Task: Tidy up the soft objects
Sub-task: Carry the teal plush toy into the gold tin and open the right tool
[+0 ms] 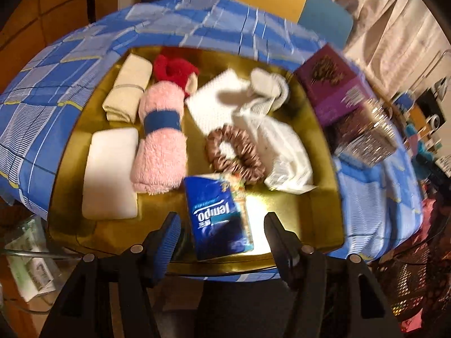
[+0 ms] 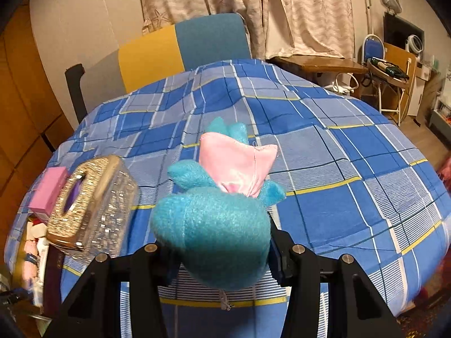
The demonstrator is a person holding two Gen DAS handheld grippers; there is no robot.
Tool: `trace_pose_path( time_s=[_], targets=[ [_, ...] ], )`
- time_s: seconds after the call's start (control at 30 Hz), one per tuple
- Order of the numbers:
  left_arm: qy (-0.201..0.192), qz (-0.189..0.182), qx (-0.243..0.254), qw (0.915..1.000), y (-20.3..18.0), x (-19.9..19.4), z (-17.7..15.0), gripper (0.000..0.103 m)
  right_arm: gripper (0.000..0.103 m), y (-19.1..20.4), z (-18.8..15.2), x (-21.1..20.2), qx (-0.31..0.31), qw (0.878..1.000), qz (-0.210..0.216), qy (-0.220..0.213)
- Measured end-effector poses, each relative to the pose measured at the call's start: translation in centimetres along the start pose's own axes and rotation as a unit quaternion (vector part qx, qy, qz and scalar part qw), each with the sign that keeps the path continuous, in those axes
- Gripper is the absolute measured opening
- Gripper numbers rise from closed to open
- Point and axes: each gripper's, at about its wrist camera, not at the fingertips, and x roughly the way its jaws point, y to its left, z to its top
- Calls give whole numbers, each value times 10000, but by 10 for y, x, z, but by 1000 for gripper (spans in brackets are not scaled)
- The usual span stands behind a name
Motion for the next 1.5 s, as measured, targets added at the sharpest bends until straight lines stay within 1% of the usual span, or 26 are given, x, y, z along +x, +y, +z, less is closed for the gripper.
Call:
trace_pose_path(
  time_s=[0.07,0.13,0.23,0.3,0.4,0.53,0.73,0.97,1.27,1.4,1.5],
  targets=[
    [-311,-208,-189,9991,7,-11,-4,62,50,12,1,-10,-56,9999,80,-88],
    [-503,-325,-339,9976,12,-17,-9,62,50,25,2,-17,-109,9996,211,-145],
    [-736,-319,-354,9962,12,-23,-11,62,50,46,1,-28,-225,9987,403,-204],
    [-837,-329,-335,9954,9,-22,-12,62,50,66,0,-35,-389,9973,577,-242],
    [-891,-371,-376,9946,7,-23,-9,62,50,93,-5,-44,-635,9946,768,-283],
    [-1004,-416,-432,9931,11,-22,-10,62,50,131,-14,-53,-895,9893,1123,-244],
    [-1167,-415,-323,9918,11,-30,-14,62,50,186,-30,-64,-1358,9782,1566,-140],
    [-1296,-438,-396,9898,17,-38,-14,62,50,238,-50,-67,-1735,9646,1988,52],
    [-1349,-309,-404,9896,21,-44,-10,62,50,289,-81,-58,-2047,9494,2350,380],
    [-1404,-229,-411,9890,23,-48,-9,62,51,308,-90,-47,-2120,9456,2413,517],
    [-1500,-96,-393,9879,25,-52,-8,62,51,320,-98,-38,-2161,9428,2453,656]
  ],
)
